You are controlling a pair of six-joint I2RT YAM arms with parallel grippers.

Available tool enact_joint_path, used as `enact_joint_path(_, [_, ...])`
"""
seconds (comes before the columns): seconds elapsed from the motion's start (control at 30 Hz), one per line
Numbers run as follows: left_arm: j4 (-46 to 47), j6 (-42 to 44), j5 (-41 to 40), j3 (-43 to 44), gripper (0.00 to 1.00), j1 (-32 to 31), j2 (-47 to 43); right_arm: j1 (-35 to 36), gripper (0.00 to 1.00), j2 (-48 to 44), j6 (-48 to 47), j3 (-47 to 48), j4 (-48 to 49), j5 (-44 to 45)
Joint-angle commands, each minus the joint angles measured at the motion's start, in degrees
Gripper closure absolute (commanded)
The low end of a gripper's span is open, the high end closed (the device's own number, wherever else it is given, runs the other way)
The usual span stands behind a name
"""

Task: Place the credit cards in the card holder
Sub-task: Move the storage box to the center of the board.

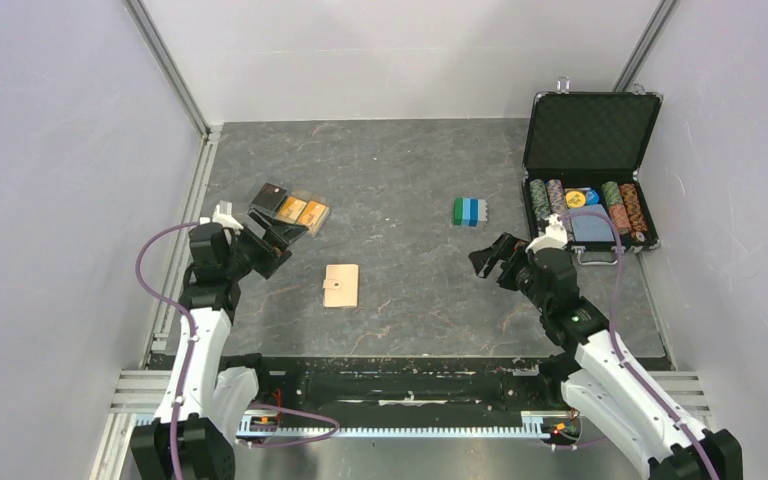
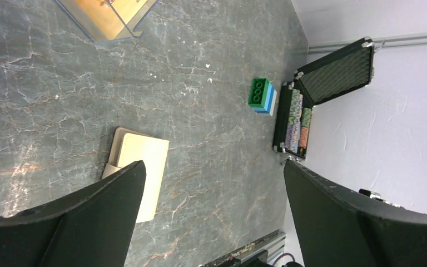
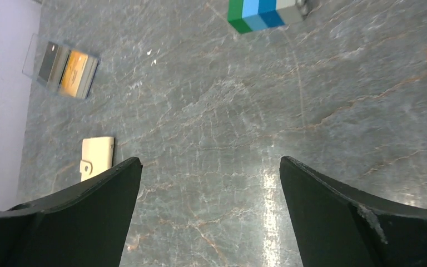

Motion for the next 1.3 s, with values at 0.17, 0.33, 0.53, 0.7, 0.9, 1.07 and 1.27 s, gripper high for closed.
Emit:
enact_joint_path(0.17, [-0.6,1.58,2.39,3.4,0.0,0.54,2.75,-0.14,0.02,-1.64,-5.31,1.66,-3.65,5.41])
enact_joint_path(0.33, [-3.38,5.13,4.08,8.86,0.0,0.38,10.6,-0.19,0.02,4.49,-7.3,1.76,-4.06,-1.78])
enact_joint_path(0.53, [-14.4,12.49,-1.11,24.38,0.0,-3.7,24.38,-0.13,0.02,10.52,-8.82,1.0,-3.5,-8.93])
enact_joint_path(0.7, [-30.66,23.05,-15.92,44.74,0.0,-15.26,39.25,-0.14,0.04,10.93,-9.69,0.7,-4.27,-9.12])
enact_joint_path(0.9, [-43.49,30.51,-37.07,62.41,0.0,-25.59,56.24,-0.15,0.13,9.65,-11.36,0.91,-6.16,-9.44])
enact_joint_path(1.07, [-43.74,32.36,-40.84,65.19,0.04,-26.27,63.83,-0.14,0.16,8.7,-12.6,1.74,-8.44,-9.66])
enact_joint_path(1.27, [-41.98,33.58,-38.66,65.69,0.13,-26.26,69.74,-0.14,0.2,8.63,-13.8,1.88,-9.04,-11.8])
